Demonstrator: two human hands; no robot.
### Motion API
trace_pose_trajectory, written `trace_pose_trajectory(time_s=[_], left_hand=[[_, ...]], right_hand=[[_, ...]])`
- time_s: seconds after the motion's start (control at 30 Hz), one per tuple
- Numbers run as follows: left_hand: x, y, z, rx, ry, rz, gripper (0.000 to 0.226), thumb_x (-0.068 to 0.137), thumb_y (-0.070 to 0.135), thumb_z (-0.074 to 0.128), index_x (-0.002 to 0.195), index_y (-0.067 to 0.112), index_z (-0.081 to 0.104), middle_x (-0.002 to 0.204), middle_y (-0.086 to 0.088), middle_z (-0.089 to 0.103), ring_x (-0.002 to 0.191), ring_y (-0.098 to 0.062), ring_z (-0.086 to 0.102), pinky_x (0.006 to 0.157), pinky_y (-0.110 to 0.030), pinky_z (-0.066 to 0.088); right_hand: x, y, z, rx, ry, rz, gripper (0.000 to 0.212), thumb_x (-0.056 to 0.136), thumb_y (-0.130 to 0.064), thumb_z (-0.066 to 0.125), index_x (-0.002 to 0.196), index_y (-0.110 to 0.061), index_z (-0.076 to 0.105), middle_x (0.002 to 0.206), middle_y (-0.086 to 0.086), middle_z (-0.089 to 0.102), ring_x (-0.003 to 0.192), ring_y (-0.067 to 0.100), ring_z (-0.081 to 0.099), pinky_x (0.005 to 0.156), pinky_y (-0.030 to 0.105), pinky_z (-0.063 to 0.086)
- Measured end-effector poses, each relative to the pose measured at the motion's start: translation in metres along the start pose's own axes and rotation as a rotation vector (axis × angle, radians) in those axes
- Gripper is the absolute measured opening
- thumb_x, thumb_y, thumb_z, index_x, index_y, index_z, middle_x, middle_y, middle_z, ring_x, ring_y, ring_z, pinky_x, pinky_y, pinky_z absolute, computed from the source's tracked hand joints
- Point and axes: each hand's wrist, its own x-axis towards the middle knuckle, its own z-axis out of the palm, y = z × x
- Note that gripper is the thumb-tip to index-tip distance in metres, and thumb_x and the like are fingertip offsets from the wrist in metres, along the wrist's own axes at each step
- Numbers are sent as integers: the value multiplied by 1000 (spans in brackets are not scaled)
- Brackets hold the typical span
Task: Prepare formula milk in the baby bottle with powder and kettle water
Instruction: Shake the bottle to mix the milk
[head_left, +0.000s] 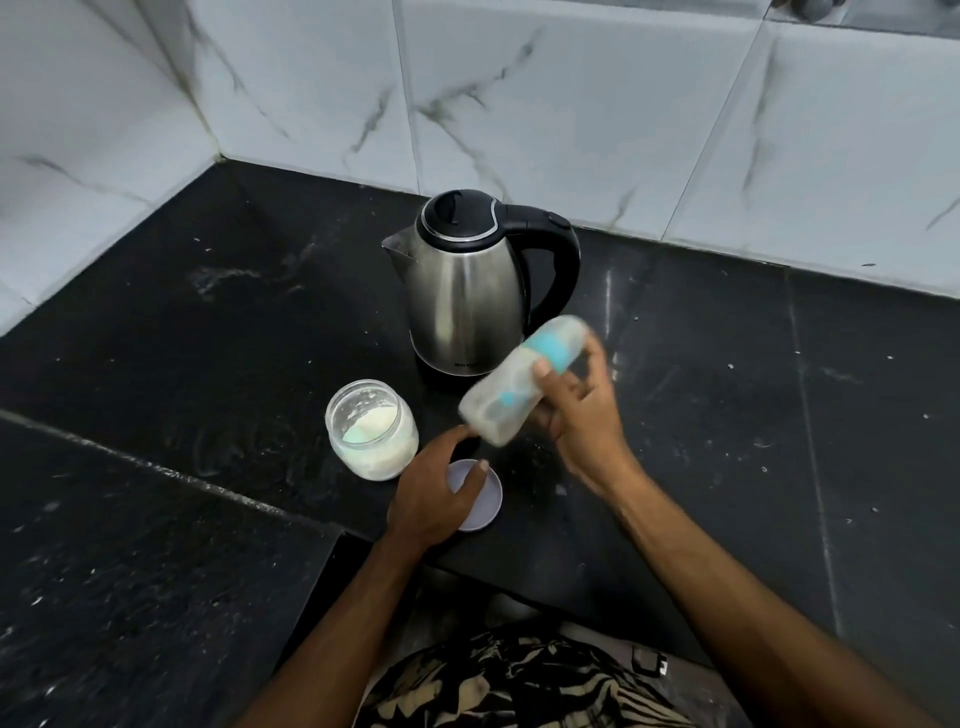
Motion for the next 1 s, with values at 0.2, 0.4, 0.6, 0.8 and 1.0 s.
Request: trace_pose_trajectory(time_s=[0.2,0.4,0.6,0.8,1.0], left_hand=[[0,1,0,-7,-9,2,47,89,46,59,128,19,61,126,13,63,115,-1,58,97,-9,39],[-1,0,0,-27,2,-12,52,87,44,62,131,16,60,126,8,64,114,0,56,96,-15,42],[0,2,0,-32,-10,-1,51,88,48,57,130,20,61,129,10,65,119,-3,58,102,-26,45],[-2,1,0,-106,-28,-50,49,81,53,61,125,31,58,124,4,63,116,-15,62,98,-26,44],[0,3,-1,-26,-13,-4,47,89,43,58,129,19,61,128,11,64,117,-1,58,101,-27,46]], right_hand=[[4,-7,-3,-13,35,-35,77,74,-24,81,139,-27,39,108,4,71,100,25,69,72,39,60],[-8,2,2,-124,-73,11,74,82,-14,73,144,-24,34,111,4,70,98,23,71,73,39,60],[10,-11,-5,61,136,-77,72,83,-20,75,143,-22,35,103,-1,74,101,26,69,75,43,61],[-15,2,4,-234,-181,31,77,78,-9,76,140,-29,36,116,8,66,103,26,68,78,41,60],[11,-16,-6,44,123,-75,68,86,-13,67,144,-24,34,108,5,70,101,25,69,76,43,61]])
